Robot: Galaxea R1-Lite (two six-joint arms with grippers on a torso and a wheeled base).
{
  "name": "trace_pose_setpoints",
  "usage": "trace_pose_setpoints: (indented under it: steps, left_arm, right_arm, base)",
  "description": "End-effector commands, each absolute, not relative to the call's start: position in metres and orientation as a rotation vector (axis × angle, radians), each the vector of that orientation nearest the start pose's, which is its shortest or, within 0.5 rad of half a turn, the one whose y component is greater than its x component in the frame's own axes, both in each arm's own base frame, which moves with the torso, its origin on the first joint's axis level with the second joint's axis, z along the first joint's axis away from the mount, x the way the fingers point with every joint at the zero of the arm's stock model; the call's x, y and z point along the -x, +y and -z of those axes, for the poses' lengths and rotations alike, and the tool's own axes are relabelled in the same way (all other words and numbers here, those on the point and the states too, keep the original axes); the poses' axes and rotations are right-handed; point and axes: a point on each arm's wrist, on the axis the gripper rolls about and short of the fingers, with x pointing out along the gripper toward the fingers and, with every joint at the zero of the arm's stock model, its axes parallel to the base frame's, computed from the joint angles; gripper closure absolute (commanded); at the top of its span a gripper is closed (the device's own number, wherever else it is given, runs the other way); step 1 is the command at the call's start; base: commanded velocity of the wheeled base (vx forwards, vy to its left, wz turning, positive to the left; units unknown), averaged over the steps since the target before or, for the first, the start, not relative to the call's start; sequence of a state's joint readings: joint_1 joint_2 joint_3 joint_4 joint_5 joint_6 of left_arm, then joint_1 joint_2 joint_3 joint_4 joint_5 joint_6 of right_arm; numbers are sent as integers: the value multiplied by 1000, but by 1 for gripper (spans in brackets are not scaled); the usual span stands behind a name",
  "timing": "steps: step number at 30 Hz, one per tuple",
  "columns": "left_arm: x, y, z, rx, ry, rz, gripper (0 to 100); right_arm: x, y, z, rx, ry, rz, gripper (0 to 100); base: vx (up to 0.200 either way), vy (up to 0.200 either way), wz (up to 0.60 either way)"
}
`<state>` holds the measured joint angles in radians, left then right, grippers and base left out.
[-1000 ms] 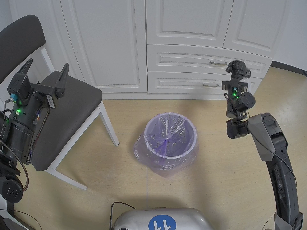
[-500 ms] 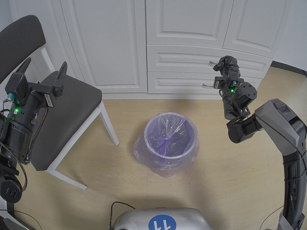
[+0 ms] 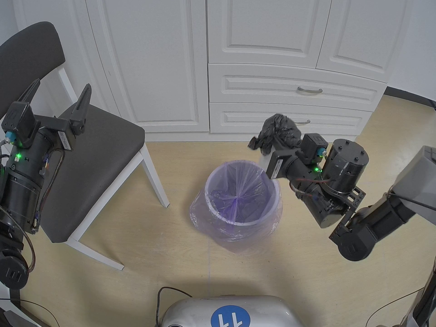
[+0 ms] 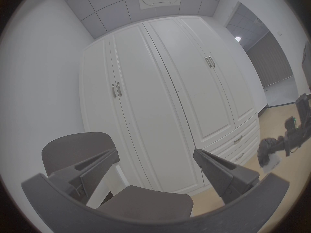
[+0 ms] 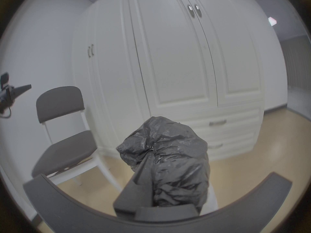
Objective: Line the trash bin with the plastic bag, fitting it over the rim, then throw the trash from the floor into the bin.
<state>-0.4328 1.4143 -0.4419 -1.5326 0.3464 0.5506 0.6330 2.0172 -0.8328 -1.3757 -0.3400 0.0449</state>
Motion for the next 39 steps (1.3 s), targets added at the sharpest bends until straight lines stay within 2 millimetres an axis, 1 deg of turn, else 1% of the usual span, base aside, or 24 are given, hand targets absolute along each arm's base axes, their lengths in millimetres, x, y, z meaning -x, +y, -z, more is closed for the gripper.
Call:
trace_pose_setpoints:
  steps: [1, 2, 4, 5, 8, 11, 12, 16, 18, 19, 20, 23, 25, 28, 33, 34, 38, 39]
  left_arm:
    - [-182, -76, -250, -321, -533, -62, 0]
    - [-182, -76, -250, -321, -533, -62, 0]
    - [-182, -76, -250, -321, -533, -60, 0]
    - [-182, -76, -250, -320, -533, -59, 0]
    - [-181, -78, -250, -318, -534, -52, 0]
    - [-181, -78, -251, -317, -535, -52, 0]
    - [-181, -78, -251, -317, -536, -50, 0]
    - [-181, -78, -251, -317, -536, -50, 0]
    - [-181, -78, -250, -317, -535, -49, 0]
    - [-181, -78, -250, -317, -535, -49, 0]
    - [-181, -78, -250, -317, -535, -49, 0]
    - [-181, -81, -249, -317, -531, -35, 0]
    - [-182, -84, -248, -316, -527, -23, 0]
    - [-182, -86, -247, -316, -523, -14, 0]
    - [-183, -87, -246, -317, -519, -11, 0]
    - [-183, -87, -246, -317, -519, -11, 0]
    - [-184, -88, -244, -321, -513, -6, 0]
    - [-184, -88, -244, -321, -513, -6, 0]
  right_arm:
    - [-256, 219, -224, -432, -40, -433, 100]
    - [-256, 219, -224, -432, -40, -433, 100]
    - [-263, 216, -240, -562, 91, -443, 100]
    - [-269, 213, -244, -606, 136, -441, 100]
    - [-288, 208, -244, -698, 253, -442, 100]
    - [-316, 206, -225, -737, 314, -410, 100]
    - [-325, 206, -216, -738, 331, -394, 100]
    - [-351, 214, -183, -733, 361, -361, 100]
    - [-363, 216, -167, -758, 346, -355, 100]
    - [-363, 216, -167, -758, 346, -355, 100]
    - [-373, 221, -152, -799, 313, -361, 100]
    - [-387, 229, -125, -840, 251, -383, 100]
    - [-393, 233, -107, -844, 240, -388, 100]
    - [-397, 241, -87, -837, 263, -390, 100]
    - [-400, 250, -68, -825, 294, -387, 100]
    - [-400, 250, -67, -826, 296, -386, 100]
    - [-405, 256, -52, -817, 310, -386, 100]
    - [-405, 256, -51, -817, 311, -385, 100]
  base:
    - [0, 0, 0]
    - [0, 0, 0]
    - [0, 0, 0]
    - [0, 0, 0]
    - [0, 0, 0]
    - [0, 0, 0]
    - [0, 0, 0]
    - [0, 0, 0]
    - [0, 0, 0]
    - [0, 0, 0]
    - [0, 0, 0]
    - [0, 0, 0]
    - [0, 0, 0]
    - [0, 0, 0]
    - [0, 0, 0]
    - [0, 0, 0]
    - [0, 0, 0]
    - [0, 0, 0]
